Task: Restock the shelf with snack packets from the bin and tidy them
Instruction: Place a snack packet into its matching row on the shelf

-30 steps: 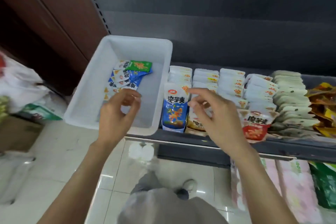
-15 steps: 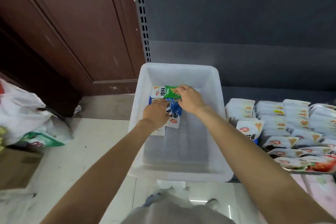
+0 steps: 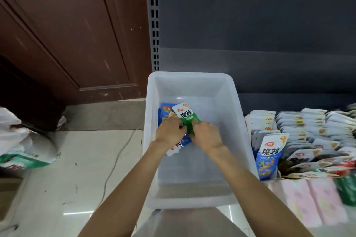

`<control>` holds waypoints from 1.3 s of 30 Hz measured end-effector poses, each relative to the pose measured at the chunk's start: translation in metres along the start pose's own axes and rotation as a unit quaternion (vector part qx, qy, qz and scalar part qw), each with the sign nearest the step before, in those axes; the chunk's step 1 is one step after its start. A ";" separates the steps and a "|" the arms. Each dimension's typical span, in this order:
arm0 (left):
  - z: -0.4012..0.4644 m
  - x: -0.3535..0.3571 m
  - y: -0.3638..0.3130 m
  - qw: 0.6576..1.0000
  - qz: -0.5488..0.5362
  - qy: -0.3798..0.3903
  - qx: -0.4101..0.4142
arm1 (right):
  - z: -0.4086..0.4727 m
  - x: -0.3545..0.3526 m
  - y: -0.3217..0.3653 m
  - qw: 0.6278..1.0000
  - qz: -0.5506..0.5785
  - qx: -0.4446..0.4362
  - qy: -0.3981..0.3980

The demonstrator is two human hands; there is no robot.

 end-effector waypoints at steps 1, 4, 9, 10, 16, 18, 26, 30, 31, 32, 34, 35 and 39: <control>-0.001 0.001 0.000 1.000 -0.016 0.009 -0.002 | -0.004 -0.004 -0.001 1.000 -0.002 0.008 -0.006; -0.007 -0.001 -0.002 0.993 -0.109 0.024 -0.027 | -0.016 -0.025 -0.011 0.993 0.065 0.050 -0.084; -0.031 -0.021 -0.020 0.833 -0.547 0.024 -0.078 | -0.063 -0.073 0.006 0.943 0.126 -0.011 -0.308; -0.035 -0.024 -0.022 0.812 -0.579 0.015 -0.065 | -0.072 -0.077 0.008 0.936 0.139 -0.021 -0.324; -0.038 -0.032 -0.039 0.882 -0.470 -0.009 0.042 | -0.126 -0.082 -0.052 0.854 0.370 0.048 -0.362; -0.049 -0.028 -0.072 0.903 -0.413 0.036 0.117 | -0.150 -0.086 -0.079 0.838 0.390 0.086 -0.372; -0.131 -0.015 -0.194 0.914 -0.169 0.066 0.363 | -0.222 -0.099 -0.143 0.772 0.537 0.077 -0.332; -0.164 -0.005 -0.236 0.891 -0.192 -0.005 0.411 | -0.275 -0.099 -0.194 0.733 0.563 0.059 -0.377; -0.169 -0.002 -0.242 0.886 -0.221 -0.031 0.407 | -0.293 -0.096 -0.215 0.699 0.584 0.058 -0.410; -0.174 0.000 -0.245 0.881 -0.243 -0.071 0.400 | -0.311 -0.092 -0.238 0.658 0.604 0.059 -0.446; -0.186 0.009 -0.250 0.871 -0.260 -0.153 0.388 | -0.344 -0.077 -0.288 0.586 0.623 0.069 -0.513; -0.194 0.017 -0.254 0.867 -0.261 -0.179 0.386 | -0.355 -0.071 -0.310 0.565 0.623 0.072 -0.537; -0.222 0.085 -0.283 0.876 -0.149 -0.202 0.413 | -0.372 -0.049 -0.365 0.590 0.602 0.076 -0.533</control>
Point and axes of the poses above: each hand's wrist, its own z-axis towards the middle knuckle, its own x-axis out of the palm, y = z × x, the point moved 10 cm from there along z, towards the middle knuckle, and after that the axes turned 4 degrees about -x, right-handed, at the moved point
